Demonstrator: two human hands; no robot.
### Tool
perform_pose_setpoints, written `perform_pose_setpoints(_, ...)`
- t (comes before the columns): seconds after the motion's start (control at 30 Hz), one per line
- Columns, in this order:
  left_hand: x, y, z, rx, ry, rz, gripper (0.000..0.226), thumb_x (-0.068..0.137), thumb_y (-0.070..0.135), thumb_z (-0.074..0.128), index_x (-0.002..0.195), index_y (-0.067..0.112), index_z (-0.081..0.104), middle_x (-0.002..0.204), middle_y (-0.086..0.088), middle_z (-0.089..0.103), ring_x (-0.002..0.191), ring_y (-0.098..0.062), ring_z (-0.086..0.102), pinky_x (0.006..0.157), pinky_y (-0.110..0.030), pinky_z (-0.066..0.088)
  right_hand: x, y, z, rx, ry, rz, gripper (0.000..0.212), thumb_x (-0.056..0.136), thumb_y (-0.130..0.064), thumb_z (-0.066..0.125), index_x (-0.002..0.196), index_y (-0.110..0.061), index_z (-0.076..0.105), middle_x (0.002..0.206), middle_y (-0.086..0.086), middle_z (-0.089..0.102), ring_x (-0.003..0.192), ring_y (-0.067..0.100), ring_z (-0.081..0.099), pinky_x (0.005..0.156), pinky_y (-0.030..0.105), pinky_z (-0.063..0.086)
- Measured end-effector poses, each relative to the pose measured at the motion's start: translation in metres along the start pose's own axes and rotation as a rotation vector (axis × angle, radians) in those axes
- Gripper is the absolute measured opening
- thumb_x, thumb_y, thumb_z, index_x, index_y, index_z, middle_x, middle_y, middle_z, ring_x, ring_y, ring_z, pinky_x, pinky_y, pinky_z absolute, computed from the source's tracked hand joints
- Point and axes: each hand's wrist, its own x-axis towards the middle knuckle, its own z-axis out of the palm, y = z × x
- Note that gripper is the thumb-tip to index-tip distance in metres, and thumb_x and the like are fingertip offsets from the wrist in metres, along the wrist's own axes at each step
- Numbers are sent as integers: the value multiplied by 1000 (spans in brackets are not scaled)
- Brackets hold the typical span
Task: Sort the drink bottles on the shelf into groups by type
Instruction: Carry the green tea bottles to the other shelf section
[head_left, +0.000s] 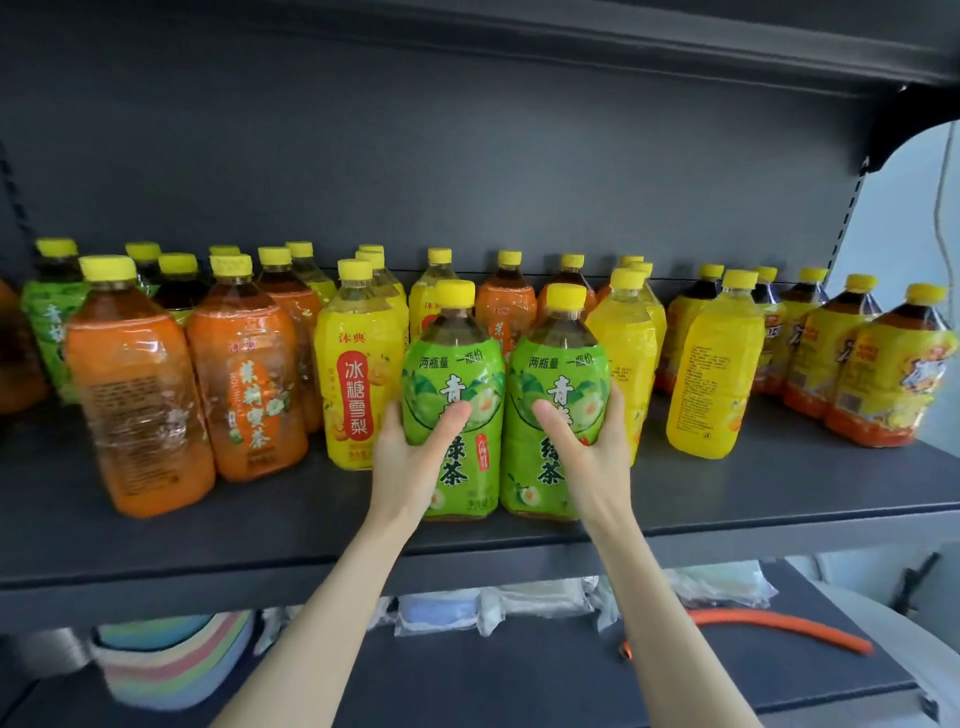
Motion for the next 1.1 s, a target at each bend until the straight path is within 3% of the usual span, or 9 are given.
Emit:
perform_pose_setpoints(0.13, -9, 12, 2, -14, 2, -68, 58, 65, 53, 67, 116, 35, 46, 107, 24, 59, 97, 12, 55, 84, -19, 44, -5, -5, 2, 44, 31, 40, 79, 85, -33, 69, 149, -22, 24, 101, -39, 38, 96, -17, 46, 66, -11, 28)
perform_pose_setpoints(0.23, -24, 18, -1, -6, 51, -14, 51, 71, 48, 67, 115, 35, 46, 104, 25, 59, 87, 22, 54, 70, 1, 40, -17, -6, 2, 59, 42, -7, 83, 81, -42, 72, 149, -24, 27, 121, -29, 47, 111, -7, 45, 75, -9, 30)
perform_pose_setpoints(0.33, -40, 21, -15, -6, 103, 19, 56, 71, 53, 72, 117, 30, 52, 104, 20, 66, 93, 12, 59, 79, -9, 45, -35, -9, 4, 70, 40, -68, 76, 76, -46, 66, 143, -24, 38, 113, -37, 56, 101, -23, 50, 79, -6, 35)
perform_pose_setpoints(0.43, -54, 31, -37, 9, 133, 43, 61, 68, 58, 72, 116, 24, 56, 100, 16, 69, 93, 3, 64, 79, -19, 48, -53, -18, 14, 120, 34, -72, 64, 77, -42, 65, 136, -26, 45, 97, -46, 58, 95, -23, 53, 76, -2, 39)
perform_pose_setpoints(0.57, -61, 53, -76, 42, 163, 86, 56, 68, 56, 67, 113, 25, 57, 97, 17, 68, 88, 9, 62, 72, -7, 44, -71, -38, 45, 166, -2, -81, 57, 78, -42, 65, 130, -22, 52, 100, -28, 67, 93, -8, 63, 76, 9, 48)
perform_pose_setpoints(0.77, -67, 74, -171, 96, 237, 96, 54, 62, 62, 67, 106, 31, 59, 100, 15, 70, 94, -1, 65, 84, -29, 51, -107, -68, 126, 205, -65, -83, 70, 70, -58, 63, 131, -24, 53, 110, -13, 68, 102, 5, 64, 89, 28, 51)
perform_pose_setpoints(0.87, -73, 78, -233, 128, 256, 85, 45, 66, 58, 68, 101, 32, 58, 95, 16, 70, 90, 1, 65, 83, -28, 51, -138, -79, 178, 225, -78, -75, 79, 72, -61, 64, 139, -23, 46, 117, -17, 63, 98, 0, 62, 84, 11, 46)
perform_pose_setpoints(0.97, -78, 81, -293, 158, 253, 66, 40, 70, 59, 69, 99, 34, 57, 97, 15, 69, 88, 6, 63, 77, -18, 47, -169, -90, 231, 253, -78, -36, 73, 80, -44, 72, 142, -20, 42, 105, -35, 54, 92, -28, 51, 77, -2, 40)
perform_pose_setpoints(1.1, -73, 78, -353, 170, 254, 47, 42, 70, 55, 66, 104, 32, 57, 100, 17, 66, 86, 13, 60, 70, -7, 44, -196, -95, 286, 226, -55, 3, 83, 64, -65, 65, 136, -27, 48, 114, -15, 66, 99, -2, 62, 96, 36, 50)
